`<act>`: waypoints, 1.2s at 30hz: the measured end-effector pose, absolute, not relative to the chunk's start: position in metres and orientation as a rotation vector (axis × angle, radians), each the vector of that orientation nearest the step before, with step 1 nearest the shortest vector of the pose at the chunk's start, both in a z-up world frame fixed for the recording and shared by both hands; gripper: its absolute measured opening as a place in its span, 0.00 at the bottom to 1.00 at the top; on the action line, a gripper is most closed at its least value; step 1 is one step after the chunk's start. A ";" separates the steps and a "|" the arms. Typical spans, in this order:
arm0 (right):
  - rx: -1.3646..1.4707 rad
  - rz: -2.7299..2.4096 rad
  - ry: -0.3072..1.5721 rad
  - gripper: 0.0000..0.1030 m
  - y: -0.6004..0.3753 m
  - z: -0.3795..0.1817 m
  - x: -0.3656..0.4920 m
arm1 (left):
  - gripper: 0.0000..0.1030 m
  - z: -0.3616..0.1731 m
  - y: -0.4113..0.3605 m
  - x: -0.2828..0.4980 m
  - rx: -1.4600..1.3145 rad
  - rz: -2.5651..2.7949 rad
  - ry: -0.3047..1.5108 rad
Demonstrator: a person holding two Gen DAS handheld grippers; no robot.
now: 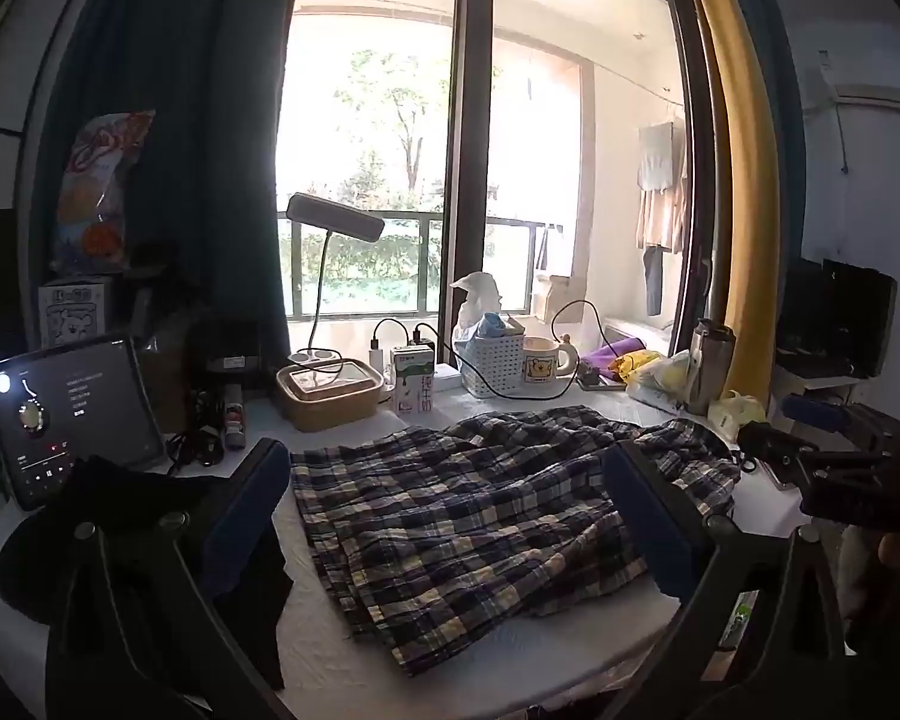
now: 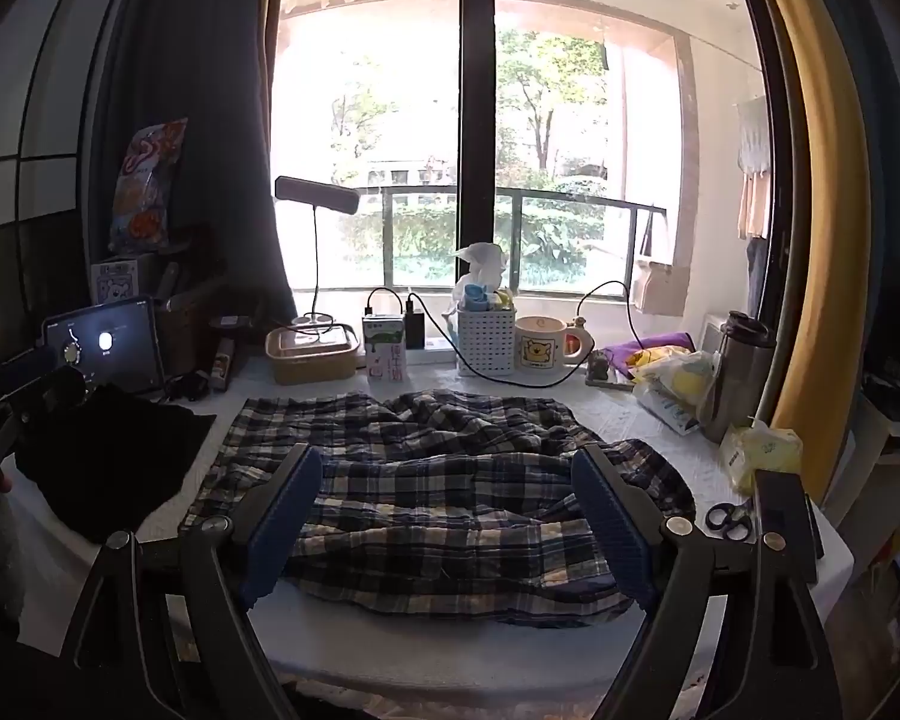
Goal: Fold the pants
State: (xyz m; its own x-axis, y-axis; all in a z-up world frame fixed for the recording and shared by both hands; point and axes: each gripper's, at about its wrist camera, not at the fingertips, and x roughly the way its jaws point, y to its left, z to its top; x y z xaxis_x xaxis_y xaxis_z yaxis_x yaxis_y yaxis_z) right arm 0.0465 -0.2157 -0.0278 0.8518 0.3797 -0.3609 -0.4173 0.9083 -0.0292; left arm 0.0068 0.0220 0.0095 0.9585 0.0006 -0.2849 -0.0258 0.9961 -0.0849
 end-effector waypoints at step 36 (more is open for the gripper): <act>-0.096 0.416 0.343 0.84 -0.221 -0.028 0.045 | 1.00 0.008 -0.002 -0.008 -0.056 0.011 0.264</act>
